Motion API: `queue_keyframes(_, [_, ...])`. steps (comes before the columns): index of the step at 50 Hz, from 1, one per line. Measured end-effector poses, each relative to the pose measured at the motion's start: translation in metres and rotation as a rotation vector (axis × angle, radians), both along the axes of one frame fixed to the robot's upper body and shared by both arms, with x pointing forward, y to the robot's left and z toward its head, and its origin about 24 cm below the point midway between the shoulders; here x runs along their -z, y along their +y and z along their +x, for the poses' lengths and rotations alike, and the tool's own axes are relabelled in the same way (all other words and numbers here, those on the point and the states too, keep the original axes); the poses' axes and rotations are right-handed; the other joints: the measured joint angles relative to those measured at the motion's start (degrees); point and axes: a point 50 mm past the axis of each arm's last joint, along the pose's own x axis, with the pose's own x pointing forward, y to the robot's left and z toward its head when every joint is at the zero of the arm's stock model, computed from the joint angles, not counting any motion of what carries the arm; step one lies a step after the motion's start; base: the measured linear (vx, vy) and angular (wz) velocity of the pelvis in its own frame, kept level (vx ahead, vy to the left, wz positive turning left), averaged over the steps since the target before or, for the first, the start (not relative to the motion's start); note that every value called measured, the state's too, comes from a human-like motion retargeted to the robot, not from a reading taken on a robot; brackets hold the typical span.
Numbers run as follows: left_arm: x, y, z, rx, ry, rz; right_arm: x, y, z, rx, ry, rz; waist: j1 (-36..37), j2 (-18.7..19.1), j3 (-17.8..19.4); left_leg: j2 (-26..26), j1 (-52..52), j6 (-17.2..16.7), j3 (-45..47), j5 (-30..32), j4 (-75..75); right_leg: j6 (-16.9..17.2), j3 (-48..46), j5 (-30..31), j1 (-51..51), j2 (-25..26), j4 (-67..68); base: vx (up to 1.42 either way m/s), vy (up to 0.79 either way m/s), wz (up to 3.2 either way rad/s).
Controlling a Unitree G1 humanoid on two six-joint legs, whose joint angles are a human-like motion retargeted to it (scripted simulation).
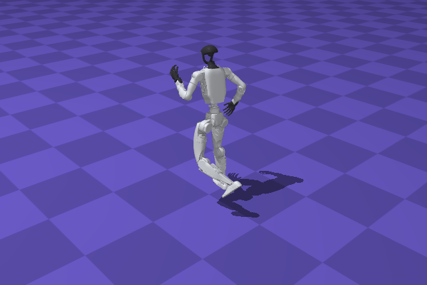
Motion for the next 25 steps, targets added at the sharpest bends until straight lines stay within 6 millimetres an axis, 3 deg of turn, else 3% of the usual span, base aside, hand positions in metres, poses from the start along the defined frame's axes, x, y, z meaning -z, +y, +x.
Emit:
queue_keyframes(2, [0.081, 0.033, -0.001, -0.164, 0.366, -0.079, -0.014, 0.026, 0.069, -0.021, -0.205, -0.044, 3.1, 1.5, 1.7, 2.2, -8.7, 3.4, -0.2, -6.3, 15.4, -2.7, 2.5, -8.3, -3.7, 2.5, 12.5, 1.0, -0.27, -1.26])
queue_keyframes(3, [0.124, 0.047, -0.013, -0.215, 0.557, -0.164, -0.031, 0.045, 0.104, -0.048, -0.323, -0.039, 4.6, 1.4, 1.9, 2.4, -13.0, 4.9, -0.3, -8.4, 20.6, -3.0, 3.5, -11.2, -4.6, 3.3, 16.3, 1.05, -0.27, -1.15])
queue_keyframes(5, [0.184, 0.068, -0.054, -0.299, 0.834, -0.285, -0.083, 0.093, 0.159, -0.131, -0.585, 0.061, 8.2, -0.4, 0.3, 0.7, -22.3, 6.9, -0.1, -9.9, 25.3, -2.3, 4.9, -13.1, -3.9, 4.4, 17.4, 1.12, -0.27, -0.98])
queue_keyframes(7, [0.195, 0.081, -0.093, -0.339, 0.946, -0.192, -0.143, 0.135, 0.176, -0.21, -0.839, 0.271, 14.7, -4.4, -3.0, -2.9, -29.5, 7.2, 1.2, -7.8, 20.6, -0.7, 6.2, -9.3, 0.3, 4.3, 10.6, 1.22, -0.22, -0.82])
queue_keyframes(10, [0.18, 0.085, -0.123, -0.258, 1.022, 0.037, -0.223, 0.17, 0.159, -0.374, -1.161, 0.502, 25.9, -11.7, -6.8, -6.9, -33.7, 6.6, 6.6, -2.3, 1.7, 1.7, 6.7, 3.9, 8.9, 2.3, -1.8, 1.3, -0.11, -0.5])
queue_keyframes(12, [0.174, 0.083, -0.134, -0.182, 1.066, 0.142, -0.259, 0.184, 0.137, -0.547, -1.319, 0.525, 31.4, -14.0, -7.7, -6.5, -29.6, 5.3, 14.4, 2.7, -17.1, 2.3, 4.7, 15.1, 15.5, 2.8, -8.5, 1.36, -0.03, -0.22])
queue_keyframes(14, [0.167, 0.085, -0.145, -0.157, 1.085, 0.181, -0.279, 0.197, 0.118, -0.708, -1.407, 0.545, 34.4, -11.7, -6.4, -5.5, -20.9, 0.6, 22.6, 7.6, -37.0, 1.2, 2.5, 22.6, 24.3, 6.6, -13.3, 1.37, 0.0, -0.24])
queue_keyframes(15, [0.164, 0.087, -0.15, -0.161, 1.085, 0.179, -0.284, 0.203, 0.112, -0.774, -1.427, 0.567, 35.0, -9.2, -5.2, -5.0, -16.4, -2.9, 25.6, 9.8, -45.9, 0.2, 1.3, 24.4, 29.2, 9.5, -14.7, 1.36, 0.01, -0.03])
queue_keyframes(18, [0.164, 0.09, -0.155, -0.167, 1.074, 0.098, -0.268, 0.203, 0.109, -0.8, -1.354, 0.598, 33.4, 0.0, -2.9, -1.2, -9.4, -13.1, 28.2, 15.4, -56.1, -4.8, -6.2, 18.4, 37.1, 16.2, -4.7, 1.31, 0.03, 0.61])
queue_keyframes(20, [0.177, 0.08, -0.142, -0.135, 1.05, 0.087, -0.242, 0.194, 0.118, -0.708, -1.29, 0.452, 31.4, 4.2, -1.6, 2.0, -6.3, -14.0, 30.5, 12.4, -55.2, -9.0, -12.0, 10.5, 36.0, 16.9, 11.1, 1.19, 0.02, 1.57])
queue_keyframes(22, [0.19, 0.068, -0.112, -0.146, 0.996, -0.02, -0.202, 0.186, 0.127, -0.638, -1.124, 0.323, 28.0, 4.4, 0.1, 2.0, -5.6, -6.7, 29.2, -0.6, -48.2, -10.4, -13.9, 1.3, 28.0, 11.0, 33.6, 1.03, -0.02, 1.63])
queue_keyframes(23, [0.193, 0.061, -0.09, -0.143, 0.956, -0.134, -0.18, 0.181, 0.133, -0.603, -1.033, 0.239, 26.9, 1.1, -0.5, -0.1, -8.9, -0.6, 27.2, -7.7, -42.1, -8.7, -12.7, -2.7, 19.5, 4.8, 47.4, 0.95, -0.07, 1.42])
queue_keyframes(25, [0.172, 0.039, -0.043, -0.121, 0.784, -0.278, -0.141, 0.163, 0.132, -0.588, -0.847, 0.13, 23.0, -2.0, 0.6, -1.3, -11.3, 2.4, 22.8, -15.5, -32.0, -10.1, -8.5, -10.0, 10.5, 0.3, 60.8, 0.92, -0.11, 1.73])
